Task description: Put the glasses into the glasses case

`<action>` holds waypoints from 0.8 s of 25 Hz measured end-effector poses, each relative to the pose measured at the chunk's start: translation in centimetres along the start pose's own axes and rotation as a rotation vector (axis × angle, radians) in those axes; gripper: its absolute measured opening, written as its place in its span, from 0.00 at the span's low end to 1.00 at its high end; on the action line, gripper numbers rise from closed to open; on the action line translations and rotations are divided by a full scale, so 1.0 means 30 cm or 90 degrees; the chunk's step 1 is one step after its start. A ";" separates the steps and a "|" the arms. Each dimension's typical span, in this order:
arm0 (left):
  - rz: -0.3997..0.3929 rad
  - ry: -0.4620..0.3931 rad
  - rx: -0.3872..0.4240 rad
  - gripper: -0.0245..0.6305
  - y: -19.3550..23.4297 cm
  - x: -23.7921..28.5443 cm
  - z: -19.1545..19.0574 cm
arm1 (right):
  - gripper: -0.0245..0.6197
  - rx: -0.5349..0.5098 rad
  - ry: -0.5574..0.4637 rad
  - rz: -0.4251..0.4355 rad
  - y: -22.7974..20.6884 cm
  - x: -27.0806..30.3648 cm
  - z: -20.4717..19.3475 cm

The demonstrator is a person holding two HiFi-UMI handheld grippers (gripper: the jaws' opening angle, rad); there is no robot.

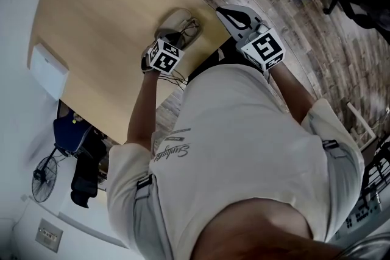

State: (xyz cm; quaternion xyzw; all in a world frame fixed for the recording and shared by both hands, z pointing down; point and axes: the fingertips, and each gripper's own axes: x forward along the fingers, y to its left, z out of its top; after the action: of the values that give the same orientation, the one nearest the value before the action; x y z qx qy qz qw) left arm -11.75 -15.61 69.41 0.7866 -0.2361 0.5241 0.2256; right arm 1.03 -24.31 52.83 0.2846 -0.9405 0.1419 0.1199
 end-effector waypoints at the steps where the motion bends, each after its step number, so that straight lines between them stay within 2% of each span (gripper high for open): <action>1: -0.001 0.002 0.001 0.07 0.002 0.003 0.000 | 0.03 0.001 -0.001 0.000 0.000 0.003 0.000; 9: -0.020 0.032 -0.009 0.07 -0.002 0.028 -0.008 | 0.03 0.010 0.004 -0.002 0.001 0.005 -0.025; 20: 0.016 0.051 0.028 0.07 0.010 0.043 -0.002 | 0.03 0.009 -0.003 -0.012 -0.021 -0.002 -0.019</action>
State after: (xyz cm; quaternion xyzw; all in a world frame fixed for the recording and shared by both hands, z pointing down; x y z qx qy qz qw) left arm -11.54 -16.00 70.66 0.7666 -0.2248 0.5633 0.2111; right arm 1.51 -24.59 53.46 0.2949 -0.9369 0.1468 0.1169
